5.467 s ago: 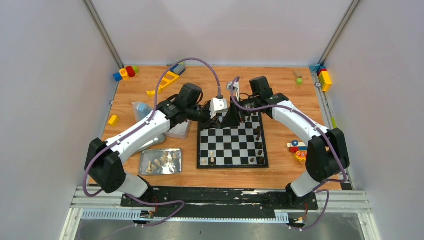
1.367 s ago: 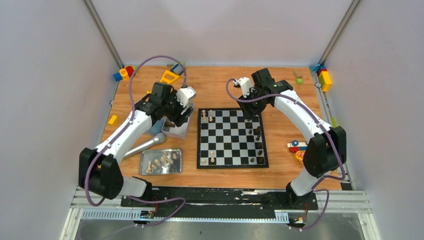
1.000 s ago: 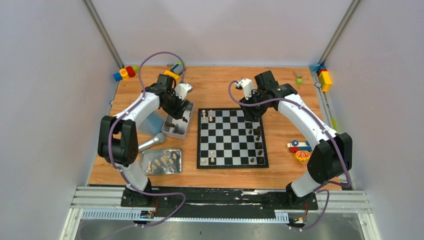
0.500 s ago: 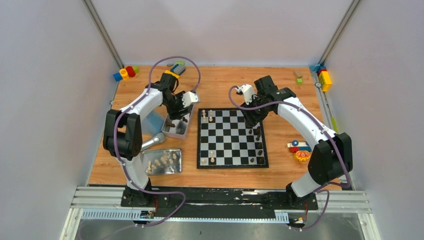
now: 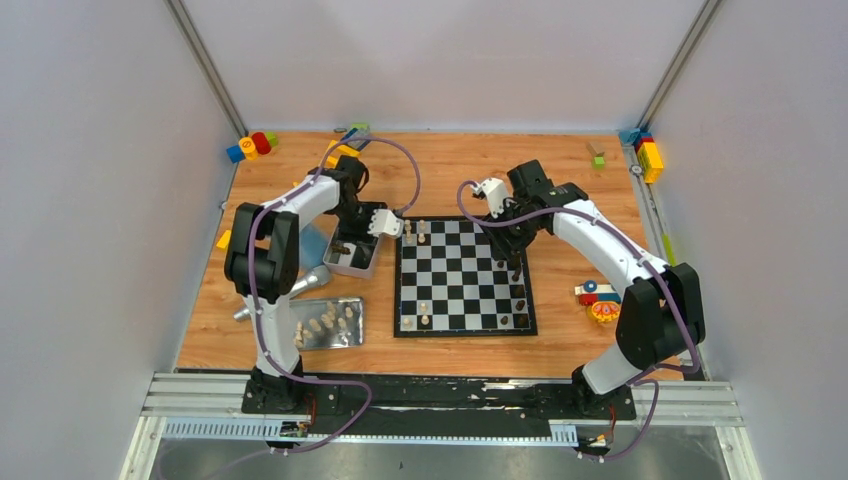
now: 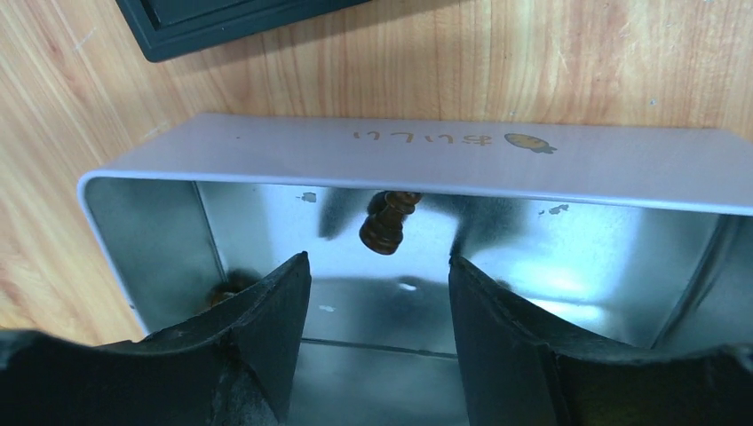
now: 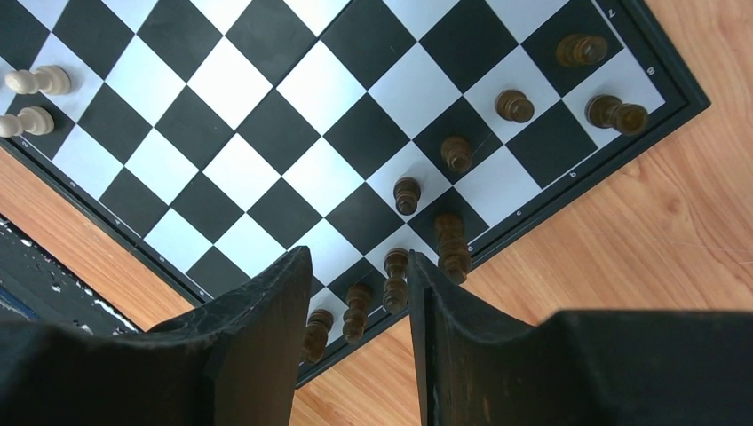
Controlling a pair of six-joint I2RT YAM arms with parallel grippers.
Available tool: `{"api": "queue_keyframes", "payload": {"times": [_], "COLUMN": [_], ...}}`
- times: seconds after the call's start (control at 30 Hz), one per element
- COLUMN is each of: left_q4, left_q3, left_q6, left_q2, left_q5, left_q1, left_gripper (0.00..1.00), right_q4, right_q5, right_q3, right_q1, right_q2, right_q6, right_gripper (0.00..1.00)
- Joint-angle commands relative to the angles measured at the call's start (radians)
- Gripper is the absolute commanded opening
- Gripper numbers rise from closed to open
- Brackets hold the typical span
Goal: Set up the chess pieces on the board
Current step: Pick up the chess piece from the storage box.
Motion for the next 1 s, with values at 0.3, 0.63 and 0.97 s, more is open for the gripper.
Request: {"api": "queue_keyframes", "payload": {"times": [0.3,0.63,0.97], "left_q4": [-0.052,-0.100,-0.063], "left_q3": [0.040,0.068,0.039], "left_q6": [0.159,0.159,0.035], "left_q2": [0.027,0.061,-0.007], "left_q5": [0.021,-0.005,-0.010], "left_q1": [-0.035,-0.045,-0.011], "left_gripper": [0.60,0.43,0.17], "right_q4": [0.062,0.068,0.061], "right_q5": [-0.007,-0.006,-0.006], "right_q3": [-0.042,-0.051,-0.029], "right_q1": [-0.009,-0.012,-0.013], "right_q2": [-0.038,-0.038,-0.061], "right_q6": [-0.023,-0.020,-0.017], "right_gripper": [0.44,0.43,0.43]}}
